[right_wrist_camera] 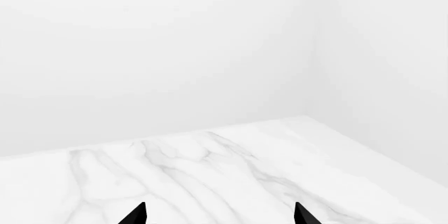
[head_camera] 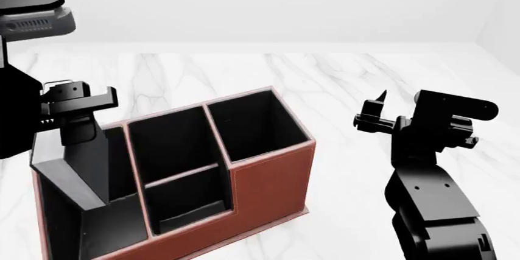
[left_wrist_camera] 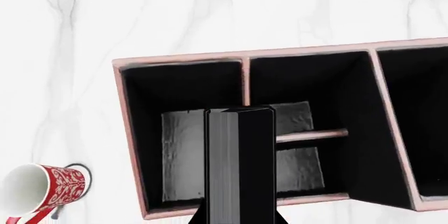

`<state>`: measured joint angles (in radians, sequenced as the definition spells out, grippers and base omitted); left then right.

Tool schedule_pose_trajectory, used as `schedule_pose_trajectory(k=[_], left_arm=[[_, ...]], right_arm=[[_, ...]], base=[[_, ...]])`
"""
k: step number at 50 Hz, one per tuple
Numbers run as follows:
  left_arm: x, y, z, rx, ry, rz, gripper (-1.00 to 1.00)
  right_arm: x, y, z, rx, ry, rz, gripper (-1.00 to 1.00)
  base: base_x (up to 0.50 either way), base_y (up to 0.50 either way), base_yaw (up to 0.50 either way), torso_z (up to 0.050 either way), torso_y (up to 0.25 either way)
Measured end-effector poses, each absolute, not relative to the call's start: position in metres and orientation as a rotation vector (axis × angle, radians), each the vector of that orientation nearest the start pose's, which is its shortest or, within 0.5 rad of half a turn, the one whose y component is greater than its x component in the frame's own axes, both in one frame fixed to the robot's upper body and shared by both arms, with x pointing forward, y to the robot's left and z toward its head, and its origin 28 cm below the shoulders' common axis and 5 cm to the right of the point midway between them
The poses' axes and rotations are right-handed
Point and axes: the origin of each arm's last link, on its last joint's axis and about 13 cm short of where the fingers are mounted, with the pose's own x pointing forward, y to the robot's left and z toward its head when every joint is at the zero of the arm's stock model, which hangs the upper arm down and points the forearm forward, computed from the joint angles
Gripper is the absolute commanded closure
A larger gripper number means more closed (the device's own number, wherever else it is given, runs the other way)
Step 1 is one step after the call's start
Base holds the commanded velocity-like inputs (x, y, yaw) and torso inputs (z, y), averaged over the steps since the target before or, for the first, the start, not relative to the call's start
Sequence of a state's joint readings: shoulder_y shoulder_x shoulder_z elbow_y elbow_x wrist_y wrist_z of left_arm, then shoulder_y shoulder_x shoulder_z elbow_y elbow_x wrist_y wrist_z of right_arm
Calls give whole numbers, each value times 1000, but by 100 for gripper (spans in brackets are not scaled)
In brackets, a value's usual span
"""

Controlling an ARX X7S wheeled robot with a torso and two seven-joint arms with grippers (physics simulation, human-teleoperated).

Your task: Pick up the book and place it in the left compartment of the caddy.

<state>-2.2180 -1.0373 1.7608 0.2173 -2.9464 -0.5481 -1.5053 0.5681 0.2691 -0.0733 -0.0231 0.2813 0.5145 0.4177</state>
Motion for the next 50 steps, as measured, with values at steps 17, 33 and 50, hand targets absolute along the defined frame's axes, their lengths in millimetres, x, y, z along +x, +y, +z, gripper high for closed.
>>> schedule_pose_trajectory(k=[17, 33, 50], left_arm=[[223, 254, 356, -146, 954, 303, 100], [236, 258, 330, -145, 1004, 311, 100], [245, 265, 306, -158, 1045, 333, 100]], right_arm=[[316, -147, 141, -14, -61, -347, -100], [316, -147, 139, -11, -58, -347, -100], [315, -147, 139, -10, -56, -348, -100]], base=[[0, 0, 0, 0, 1], [0, 0, 0, 0, 1], [0, 0, 0, 1, 1]])
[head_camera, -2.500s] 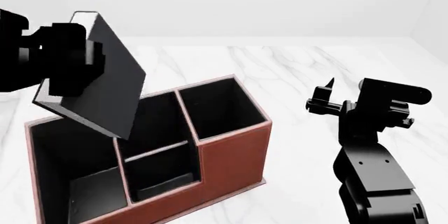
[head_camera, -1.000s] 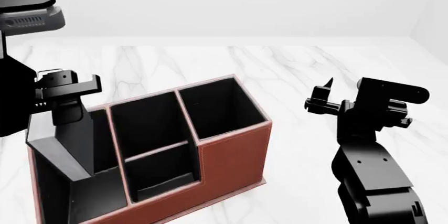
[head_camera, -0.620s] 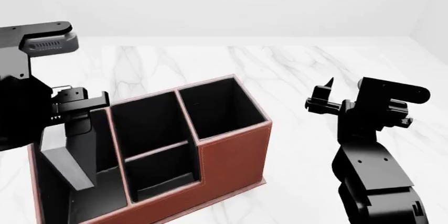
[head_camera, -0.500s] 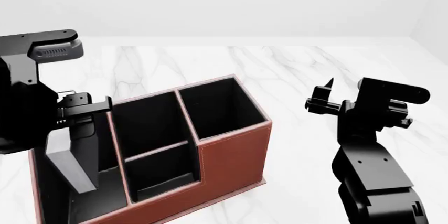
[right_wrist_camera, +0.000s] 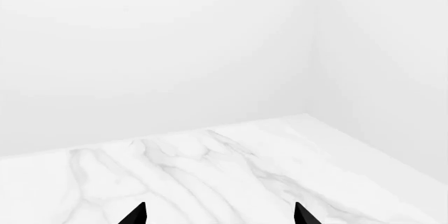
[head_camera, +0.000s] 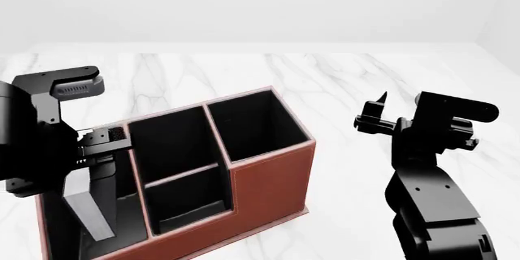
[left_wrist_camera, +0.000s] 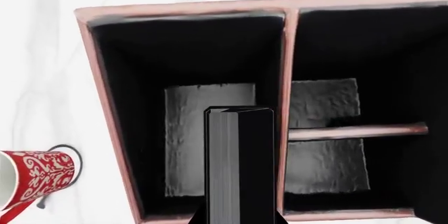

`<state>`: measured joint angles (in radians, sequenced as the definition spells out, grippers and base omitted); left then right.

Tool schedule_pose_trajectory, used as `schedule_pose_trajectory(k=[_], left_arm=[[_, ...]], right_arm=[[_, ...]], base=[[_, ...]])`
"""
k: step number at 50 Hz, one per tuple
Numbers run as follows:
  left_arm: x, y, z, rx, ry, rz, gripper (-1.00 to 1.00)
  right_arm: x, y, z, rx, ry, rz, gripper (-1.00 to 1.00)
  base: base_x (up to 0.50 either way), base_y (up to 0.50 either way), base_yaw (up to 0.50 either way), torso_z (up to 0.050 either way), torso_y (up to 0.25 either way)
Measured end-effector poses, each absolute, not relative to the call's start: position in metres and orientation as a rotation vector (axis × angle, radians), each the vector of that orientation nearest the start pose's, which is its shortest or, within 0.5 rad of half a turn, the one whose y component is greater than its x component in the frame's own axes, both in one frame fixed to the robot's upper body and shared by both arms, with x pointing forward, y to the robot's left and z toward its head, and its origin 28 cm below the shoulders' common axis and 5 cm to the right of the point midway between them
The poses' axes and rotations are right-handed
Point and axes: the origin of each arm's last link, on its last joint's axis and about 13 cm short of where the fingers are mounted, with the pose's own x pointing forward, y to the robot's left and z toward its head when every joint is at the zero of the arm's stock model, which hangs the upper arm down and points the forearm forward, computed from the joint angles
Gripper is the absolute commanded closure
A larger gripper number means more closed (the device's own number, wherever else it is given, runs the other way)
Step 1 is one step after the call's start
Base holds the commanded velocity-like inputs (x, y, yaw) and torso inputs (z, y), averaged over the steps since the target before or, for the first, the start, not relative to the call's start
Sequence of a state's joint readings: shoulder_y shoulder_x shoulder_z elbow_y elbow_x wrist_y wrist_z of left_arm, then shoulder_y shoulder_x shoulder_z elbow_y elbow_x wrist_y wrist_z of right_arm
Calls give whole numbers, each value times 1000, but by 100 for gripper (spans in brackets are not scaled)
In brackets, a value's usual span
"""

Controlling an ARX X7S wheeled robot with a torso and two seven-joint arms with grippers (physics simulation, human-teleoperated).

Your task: Pick up the book and place it in the left compartment of the caddy.

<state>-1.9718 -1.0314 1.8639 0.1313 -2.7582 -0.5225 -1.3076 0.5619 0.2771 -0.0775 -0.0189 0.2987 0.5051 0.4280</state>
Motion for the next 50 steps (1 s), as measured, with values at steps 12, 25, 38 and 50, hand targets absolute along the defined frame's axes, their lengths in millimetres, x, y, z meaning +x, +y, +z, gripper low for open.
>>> schedule_pose_trajectory(k=[12, 25, 38, 50], left_arm=[[248, 269, 293, -165, 1058, 331, 100], [253, 271, 294, -158, 1041, 330, 100], [260, 273, 286, -154, 1052, 343, 100], [266, 277, 274, -151, 1070, 370, 100]], right_arm=[[315, -147, 138, -12, -55, -346, -100], [315, -146, 139, -15, -56, -346, -100], [315, -147, 137, -12, -52, -348, -100], [314, -147, 136, -11, -52, -349, -100]], base=[[0, 0, 0, 0, 1], [0, 0, 0, 0, 2], [0, 0, 0, 1, 1], [0, 0, 0, 0, 1]])
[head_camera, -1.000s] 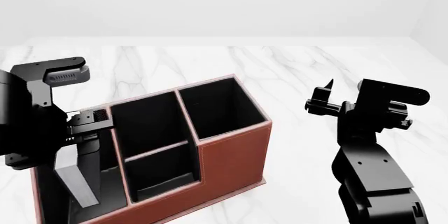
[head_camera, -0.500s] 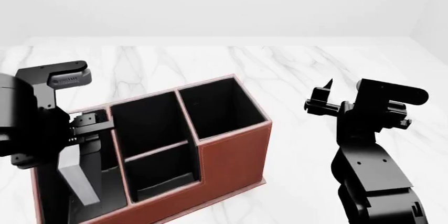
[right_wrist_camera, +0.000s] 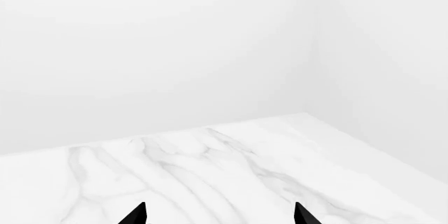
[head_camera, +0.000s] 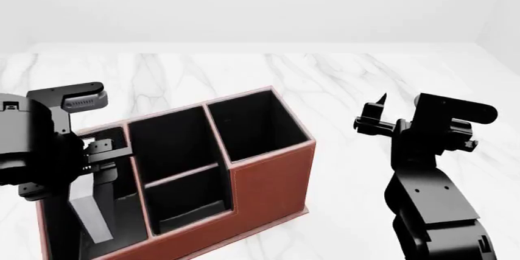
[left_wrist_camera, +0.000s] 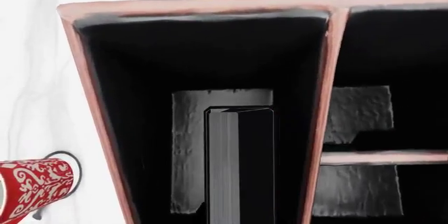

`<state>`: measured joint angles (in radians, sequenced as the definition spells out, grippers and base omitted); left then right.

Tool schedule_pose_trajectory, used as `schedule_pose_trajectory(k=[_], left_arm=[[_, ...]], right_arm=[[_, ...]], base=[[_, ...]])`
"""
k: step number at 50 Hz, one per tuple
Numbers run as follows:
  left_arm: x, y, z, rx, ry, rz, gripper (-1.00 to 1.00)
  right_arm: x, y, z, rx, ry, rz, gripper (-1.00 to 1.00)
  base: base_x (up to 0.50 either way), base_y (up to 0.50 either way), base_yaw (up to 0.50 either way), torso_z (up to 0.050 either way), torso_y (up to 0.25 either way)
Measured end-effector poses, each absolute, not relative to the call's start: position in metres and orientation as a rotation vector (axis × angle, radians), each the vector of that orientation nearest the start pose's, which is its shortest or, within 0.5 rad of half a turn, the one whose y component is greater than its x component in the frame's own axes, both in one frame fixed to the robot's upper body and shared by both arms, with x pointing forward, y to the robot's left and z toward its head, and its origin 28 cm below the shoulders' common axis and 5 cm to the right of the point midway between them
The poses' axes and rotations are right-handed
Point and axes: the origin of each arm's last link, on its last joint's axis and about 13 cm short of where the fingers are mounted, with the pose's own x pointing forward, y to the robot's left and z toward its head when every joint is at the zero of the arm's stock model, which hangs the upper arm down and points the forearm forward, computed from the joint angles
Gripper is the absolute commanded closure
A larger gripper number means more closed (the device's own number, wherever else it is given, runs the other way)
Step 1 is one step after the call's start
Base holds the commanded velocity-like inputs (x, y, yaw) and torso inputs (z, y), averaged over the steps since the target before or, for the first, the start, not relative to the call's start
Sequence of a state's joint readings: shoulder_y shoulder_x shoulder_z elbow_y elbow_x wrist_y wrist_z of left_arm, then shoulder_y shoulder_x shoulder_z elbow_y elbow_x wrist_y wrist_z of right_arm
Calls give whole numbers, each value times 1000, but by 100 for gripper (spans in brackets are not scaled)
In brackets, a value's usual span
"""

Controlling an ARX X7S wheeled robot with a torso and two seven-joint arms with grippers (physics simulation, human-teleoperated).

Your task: Pick up the book and place it in the left compartment of the caddy.

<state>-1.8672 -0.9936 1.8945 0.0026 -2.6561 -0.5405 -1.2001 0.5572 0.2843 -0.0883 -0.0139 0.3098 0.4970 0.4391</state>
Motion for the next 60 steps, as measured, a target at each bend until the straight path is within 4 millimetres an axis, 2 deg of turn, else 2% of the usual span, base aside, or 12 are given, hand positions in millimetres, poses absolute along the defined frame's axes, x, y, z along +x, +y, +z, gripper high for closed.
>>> schedule_pose_trajectory(k=[45, 60], left_arm=[[286, 289, 220, -144, 1100, 423, 100], [290, 291, 210, -148, 1095, 422, 100]], right_arm=[[313, -147, 140, -12, -55, -350, -100], [313, -147, 140, -11, -55, -351, -100]], base=[[0, 0, 0, 0, 1], [0, 0, 0, 0, 1]])
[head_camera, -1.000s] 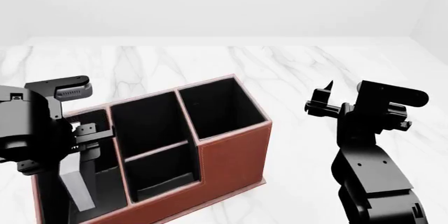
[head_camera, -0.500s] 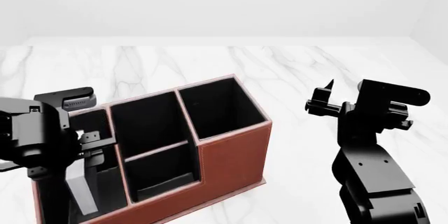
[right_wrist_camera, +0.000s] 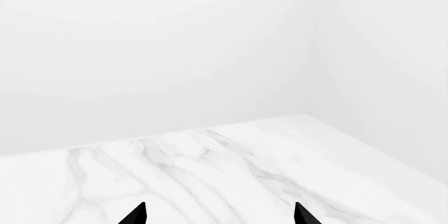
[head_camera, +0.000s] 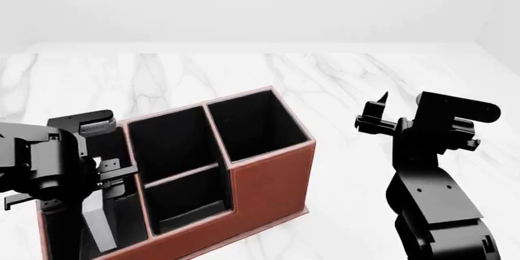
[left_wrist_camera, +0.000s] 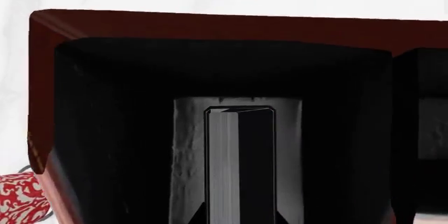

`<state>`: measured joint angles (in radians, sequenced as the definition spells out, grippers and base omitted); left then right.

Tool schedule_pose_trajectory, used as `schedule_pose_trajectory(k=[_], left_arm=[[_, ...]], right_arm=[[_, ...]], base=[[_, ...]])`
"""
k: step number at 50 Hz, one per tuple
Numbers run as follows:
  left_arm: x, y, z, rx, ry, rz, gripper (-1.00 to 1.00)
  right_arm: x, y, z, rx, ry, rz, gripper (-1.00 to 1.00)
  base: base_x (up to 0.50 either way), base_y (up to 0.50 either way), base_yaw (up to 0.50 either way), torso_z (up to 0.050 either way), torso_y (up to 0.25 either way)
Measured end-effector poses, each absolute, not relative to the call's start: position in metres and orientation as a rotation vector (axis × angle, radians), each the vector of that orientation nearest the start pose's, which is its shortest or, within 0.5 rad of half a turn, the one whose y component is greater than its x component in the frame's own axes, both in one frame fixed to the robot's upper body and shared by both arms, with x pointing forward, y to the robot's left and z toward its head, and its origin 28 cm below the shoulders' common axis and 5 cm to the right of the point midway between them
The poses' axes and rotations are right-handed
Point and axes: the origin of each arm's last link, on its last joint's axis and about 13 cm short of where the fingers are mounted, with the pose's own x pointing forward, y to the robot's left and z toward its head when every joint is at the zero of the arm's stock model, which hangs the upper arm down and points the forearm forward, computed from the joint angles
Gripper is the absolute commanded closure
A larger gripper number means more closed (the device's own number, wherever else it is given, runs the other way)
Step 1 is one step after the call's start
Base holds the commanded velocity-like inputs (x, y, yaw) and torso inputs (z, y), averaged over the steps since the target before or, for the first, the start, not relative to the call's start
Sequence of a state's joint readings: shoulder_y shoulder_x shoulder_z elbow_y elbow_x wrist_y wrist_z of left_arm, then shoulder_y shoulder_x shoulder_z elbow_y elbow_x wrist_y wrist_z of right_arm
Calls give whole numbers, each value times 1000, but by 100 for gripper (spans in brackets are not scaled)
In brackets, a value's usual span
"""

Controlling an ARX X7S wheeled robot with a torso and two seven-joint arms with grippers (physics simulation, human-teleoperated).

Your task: Pick up the book and place it in the left compartment of the caddy.

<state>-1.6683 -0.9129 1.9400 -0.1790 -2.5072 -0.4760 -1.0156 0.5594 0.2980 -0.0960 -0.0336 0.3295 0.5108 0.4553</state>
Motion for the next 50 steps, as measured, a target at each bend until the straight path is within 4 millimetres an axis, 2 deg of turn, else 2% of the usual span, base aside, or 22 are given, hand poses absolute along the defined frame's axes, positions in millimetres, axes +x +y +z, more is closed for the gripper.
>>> schedule_pose_trajectory(k=[3, 4, 32, 38, 50], left_arm=[[290, 291, 209, -150, 1093, 416, 100], [290, 291, 209, -151, 1093, 414, -100], [291, 291, 220, -146, 1056, 388, -100], [285, 287, 241, -147, 1021, 353, -100], [252, 273, 315, -148, 886, 282, -100]], right_arm=[[313, -147, 139, -12, -55, -351, -100], [313, -147, 139, -12, -55, -351, -100], [313, -147, 141, -11, -56, -350, -100], [313, -147, 143, -12, -61, -350, -100], [310, -145, 146, -13, -72, -341, -100]], base=[[0, 0, 0, 0, 0], [0, 0, 0, 0, 0], [0, 0, 0, 0, 0], [0, 0, 0, 0, 0], [0, 0, 0, 0, 1]])
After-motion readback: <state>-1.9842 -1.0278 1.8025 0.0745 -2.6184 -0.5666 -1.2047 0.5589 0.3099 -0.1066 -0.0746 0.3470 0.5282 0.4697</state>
